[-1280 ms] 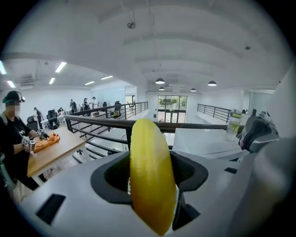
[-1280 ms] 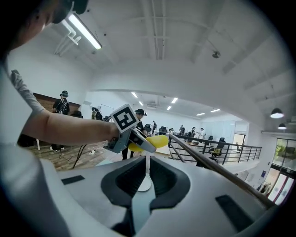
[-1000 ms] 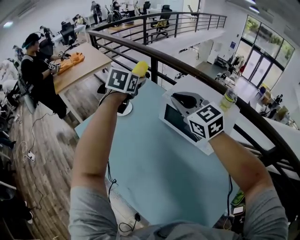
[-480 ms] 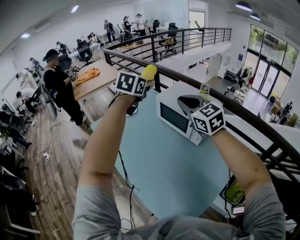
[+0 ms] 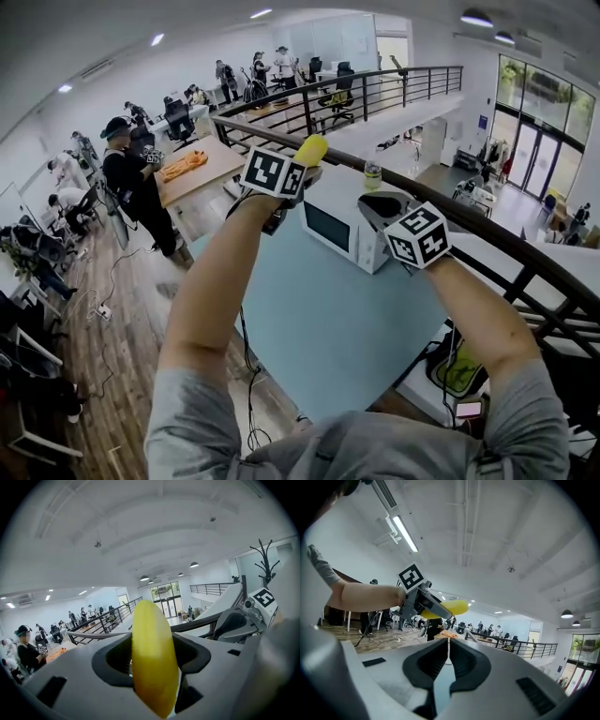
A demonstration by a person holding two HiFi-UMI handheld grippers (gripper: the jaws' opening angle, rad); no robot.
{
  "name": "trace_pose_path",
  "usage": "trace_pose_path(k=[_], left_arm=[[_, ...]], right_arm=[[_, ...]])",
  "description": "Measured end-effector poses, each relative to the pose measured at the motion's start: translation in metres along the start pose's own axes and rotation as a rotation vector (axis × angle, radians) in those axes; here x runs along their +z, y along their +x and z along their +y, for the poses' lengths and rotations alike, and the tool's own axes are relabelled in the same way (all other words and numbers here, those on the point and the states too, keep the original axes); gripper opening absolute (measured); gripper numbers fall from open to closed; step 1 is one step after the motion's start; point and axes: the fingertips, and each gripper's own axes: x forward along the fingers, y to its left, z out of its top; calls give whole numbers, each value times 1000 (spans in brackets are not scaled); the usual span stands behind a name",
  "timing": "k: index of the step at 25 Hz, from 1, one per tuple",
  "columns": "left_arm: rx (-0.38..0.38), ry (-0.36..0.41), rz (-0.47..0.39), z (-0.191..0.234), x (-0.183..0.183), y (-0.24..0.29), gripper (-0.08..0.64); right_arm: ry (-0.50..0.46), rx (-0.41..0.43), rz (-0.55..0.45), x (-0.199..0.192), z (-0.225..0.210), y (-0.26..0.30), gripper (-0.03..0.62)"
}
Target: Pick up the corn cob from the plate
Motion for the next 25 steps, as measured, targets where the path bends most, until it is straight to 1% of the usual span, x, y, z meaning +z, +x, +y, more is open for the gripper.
trace_pose_path(k=[4, 7, 11, 14, 17, 20, 25], left_arm=[[-36, 7, 1, -61, 7, -20, 259], [-60, 9, 3, -98, 13, -31, 259], [-82, 13, -7, -132, 24, -45, 259], [-98, 22, -14, -149, 21, -56, 259], [-110, 21, -24, -161, 11, -69, 259], [-131, 7, -33, -170, -7, -80, 259], [-183, -6, -36, -180, -44, -100, 259]], right_arm=[[-23, 2, -8, -2, 10, -42, 18], [-3, 13, -14, -2, 16, -64, 18], [10, 19, -19, 10, 23, -89, 18], [-18, 19, -19, 16, 32, -105, 17], [-40, 15, -22, 17, 40, -119, 17], [-22, 19, -29, 12, 49, -125, 17], [-16, 38, -21, 3, 83, -121, 17]])
